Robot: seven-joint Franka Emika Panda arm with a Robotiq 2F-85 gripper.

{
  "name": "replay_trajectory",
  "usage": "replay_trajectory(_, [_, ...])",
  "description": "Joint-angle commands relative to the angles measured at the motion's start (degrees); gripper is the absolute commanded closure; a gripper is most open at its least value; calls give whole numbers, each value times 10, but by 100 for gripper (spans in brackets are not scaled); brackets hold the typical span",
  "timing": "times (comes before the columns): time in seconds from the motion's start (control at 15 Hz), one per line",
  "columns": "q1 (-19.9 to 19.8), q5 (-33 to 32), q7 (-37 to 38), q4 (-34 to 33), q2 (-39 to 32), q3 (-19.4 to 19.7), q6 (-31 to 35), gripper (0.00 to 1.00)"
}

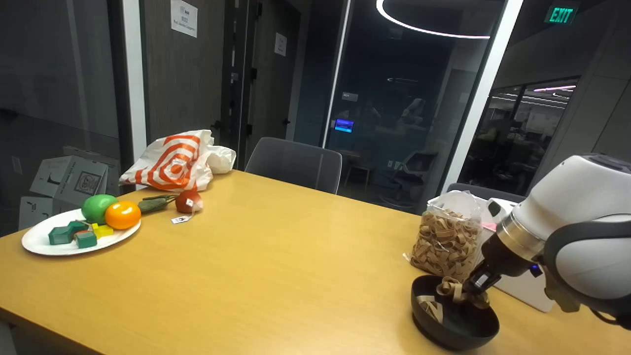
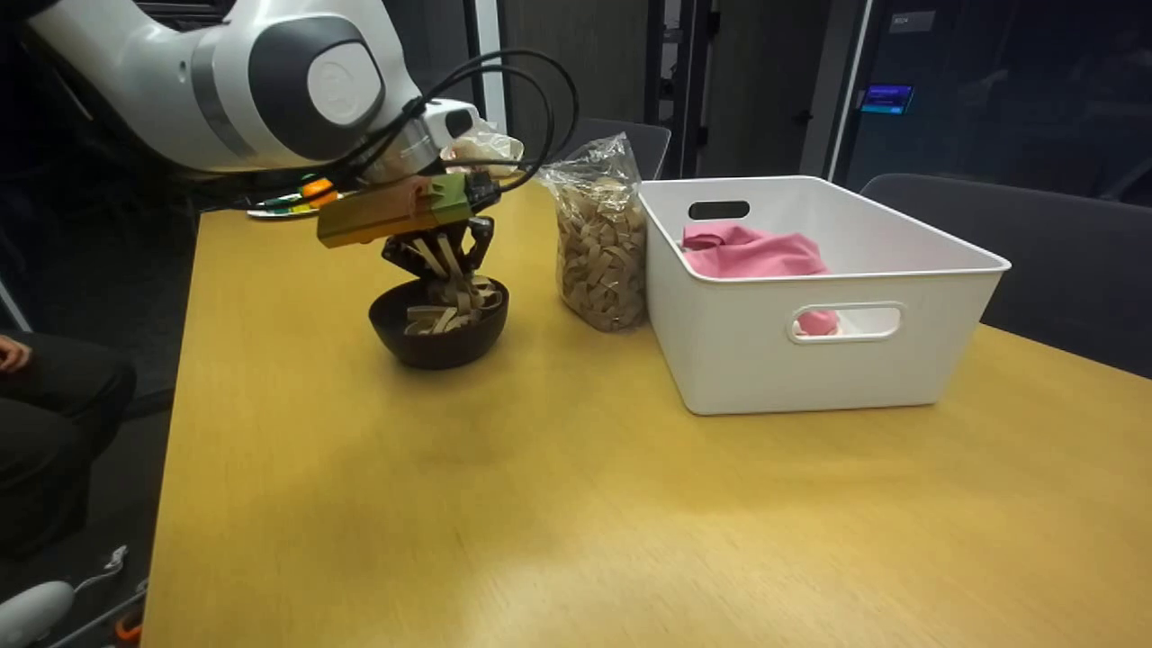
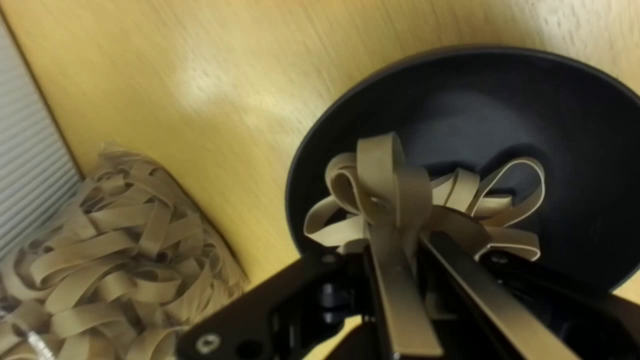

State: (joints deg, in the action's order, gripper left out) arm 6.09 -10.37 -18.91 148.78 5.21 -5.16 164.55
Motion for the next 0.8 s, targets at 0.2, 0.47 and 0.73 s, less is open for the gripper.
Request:
replay_trajectory(0.2, [-13, -34, 14, -9, 86, 4, -32, 92])
replay_trajectory(0.47, [-19, -47, 20, -23, 109, 2, -42, 92])
replay_trajectory(0.73, [-34, -84, 44, -49, 114, -10, -46, 92])
